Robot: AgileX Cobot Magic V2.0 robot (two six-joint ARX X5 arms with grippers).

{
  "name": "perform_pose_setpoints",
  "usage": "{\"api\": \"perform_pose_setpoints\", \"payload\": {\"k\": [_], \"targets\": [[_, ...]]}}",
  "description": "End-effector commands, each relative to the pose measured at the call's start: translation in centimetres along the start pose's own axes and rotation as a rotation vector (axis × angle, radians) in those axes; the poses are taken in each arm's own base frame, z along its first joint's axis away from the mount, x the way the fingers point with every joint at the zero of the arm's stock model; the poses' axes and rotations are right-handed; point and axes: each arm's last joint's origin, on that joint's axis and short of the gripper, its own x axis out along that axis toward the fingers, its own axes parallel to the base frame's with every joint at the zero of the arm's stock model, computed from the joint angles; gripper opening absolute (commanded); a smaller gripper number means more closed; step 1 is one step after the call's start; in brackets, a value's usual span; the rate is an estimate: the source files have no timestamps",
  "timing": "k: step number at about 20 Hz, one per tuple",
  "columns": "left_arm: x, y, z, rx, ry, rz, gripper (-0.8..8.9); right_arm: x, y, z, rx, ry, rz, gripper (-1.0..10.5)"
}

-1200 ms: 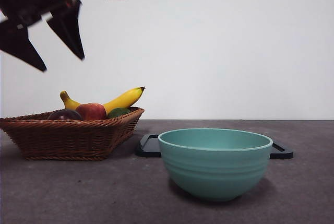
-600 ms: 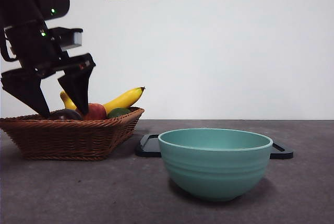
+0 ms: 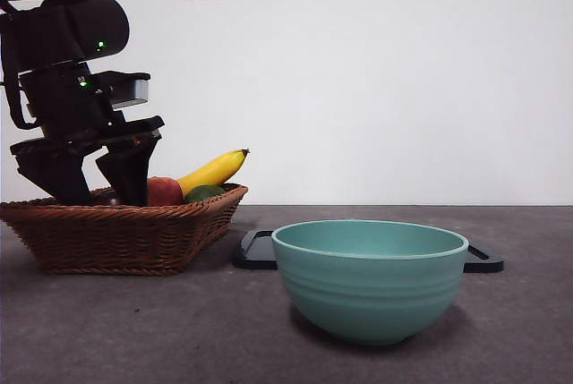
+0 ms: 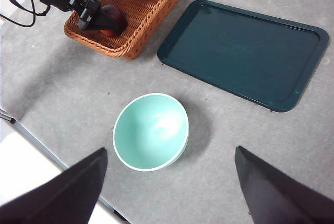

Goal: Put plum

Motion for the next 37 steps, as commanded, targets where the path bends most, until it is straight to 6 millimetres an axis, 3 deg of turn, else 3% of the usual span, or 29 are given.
{"api": "perform_pose_setpoints", "payload": {"k": [1, 5, 10, 15, 18, 22, 28, 31, 37], "targets": [[0.1, -0.1, 0.6, 0.014, -0.010, 0.001, 2.87, -0.2, 0.2, 0.4, -0.013, -0.017, 0.005, 3.9], [-1.3, -0.2, 1.7, 0.019, -0.041, 0.001, 2.79, -0.2, 0.2, 0.4, -0.013, -0.017, 0.005, 3.9], [-6.2, -2.0, 3.7, 0.061, -0.146, -0.084, 2.79, -0.2, 0.2, 0.4, -0.014, -0.018, 0.003, 3.9], [-11.6, -6.4, 3.1, 0.175, -0.232, -0.324, 2.79, -0.2, 0.2, 0.5, -0.018, -0.026, -0.004, 3.9], [-12.6, -9.4, 2.2, 0.254, -0.206, -0.429, 2.79, -0.2, 0.1, 0.6, -0.022, -0.033, -0.022, 3.9], [-11.8, -13.4, 1.4, 0.361, -0.151, -0.503, 2.79, -0.2, 0.1, 0.6, -0.023, -0.033, -0.022, 3.9], [-7.3, -18.8, 0.3, 0.487, -0.010, -0.569, 2.79, -0.2, 0.1, 0.6, -0.023, -0.033, -0.022, 3.9], [-4.8, -20.6, -0.2, 0.540, 0.045, -0.553, 2.79, -0.2, 0.1, 0.6, -0.023, -0.033, -0.021, 3.9], [-1.0, -22.3, -0.9, 0.598, 0.096, -0.459, 2.79, -0.2, 0.1, 0.6, -0.022, -0.033, -0.021, 3.9]]}}
